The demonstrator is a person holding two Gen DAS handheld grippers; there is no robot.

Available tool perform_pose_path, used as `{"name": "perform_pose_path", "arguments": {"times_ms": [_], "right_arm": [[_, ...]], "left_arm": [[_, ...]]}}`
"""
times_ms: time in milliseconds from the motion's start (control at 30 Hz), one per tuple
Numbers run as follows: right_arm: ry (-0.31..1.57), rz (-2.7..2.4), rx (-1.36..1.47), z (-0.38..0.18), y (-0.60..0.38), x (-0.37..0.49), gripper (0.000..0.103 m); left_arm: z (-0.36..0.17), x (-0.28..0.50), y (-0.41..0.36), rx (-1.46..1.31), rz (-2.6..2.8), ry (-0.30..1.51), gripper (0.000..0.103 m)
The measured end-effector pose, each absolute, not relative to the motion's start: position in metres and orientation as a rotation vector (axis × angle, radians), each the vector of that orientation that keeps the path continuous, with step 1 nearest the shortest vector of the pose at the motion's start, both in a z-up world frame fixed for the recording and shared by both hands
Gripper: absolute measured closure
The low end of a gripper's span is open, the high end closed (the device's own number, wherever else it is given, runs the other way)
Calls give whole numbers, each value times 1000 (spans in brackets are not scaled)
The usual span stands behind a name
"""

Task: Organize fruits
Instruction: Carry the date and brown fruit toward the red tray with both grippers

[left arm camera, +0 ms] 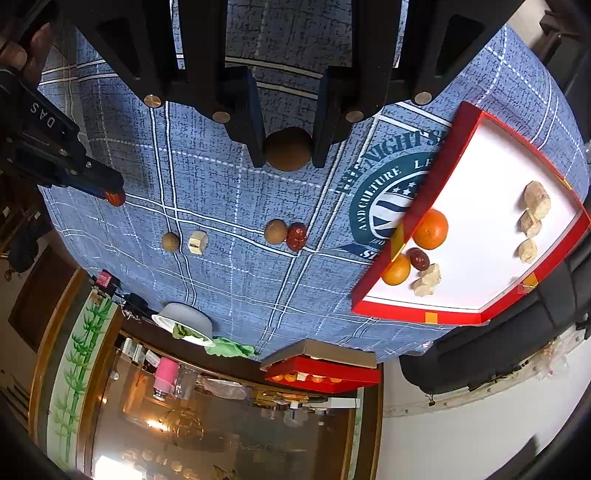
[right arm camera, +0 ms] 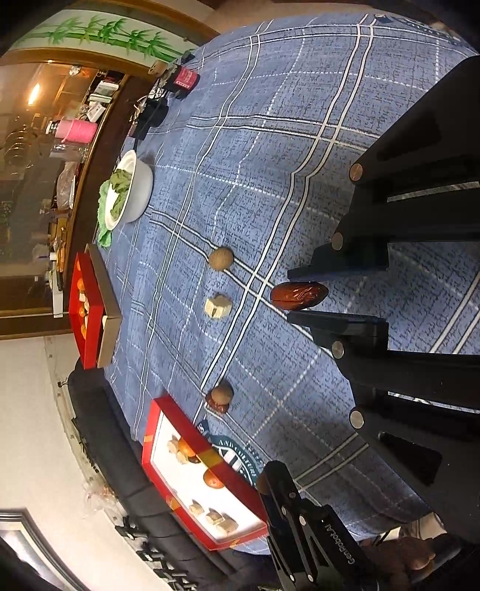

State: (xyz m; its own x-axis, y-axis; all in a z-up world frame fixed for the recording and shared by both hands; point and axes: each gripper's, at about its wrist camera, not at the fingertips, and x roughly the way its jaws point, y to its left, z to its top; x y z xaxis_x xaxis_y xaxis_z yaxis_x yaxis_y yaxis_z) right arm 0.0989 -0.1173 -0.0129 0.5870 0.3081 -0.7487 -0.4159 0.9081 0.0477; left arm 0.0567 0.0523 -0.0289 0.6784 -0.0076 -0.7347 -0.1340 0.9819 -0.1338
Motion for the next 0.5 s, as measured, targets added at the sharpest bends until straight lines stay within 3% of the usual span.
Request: {"name": "perform_pose_path", "arguments": {"times_ms": [500], "right_arm": [[833, 515, -177, -9, -83, 86, 89]], "left_arm": [[-21, 47, 76, -213, 110, 794, 79]]}}
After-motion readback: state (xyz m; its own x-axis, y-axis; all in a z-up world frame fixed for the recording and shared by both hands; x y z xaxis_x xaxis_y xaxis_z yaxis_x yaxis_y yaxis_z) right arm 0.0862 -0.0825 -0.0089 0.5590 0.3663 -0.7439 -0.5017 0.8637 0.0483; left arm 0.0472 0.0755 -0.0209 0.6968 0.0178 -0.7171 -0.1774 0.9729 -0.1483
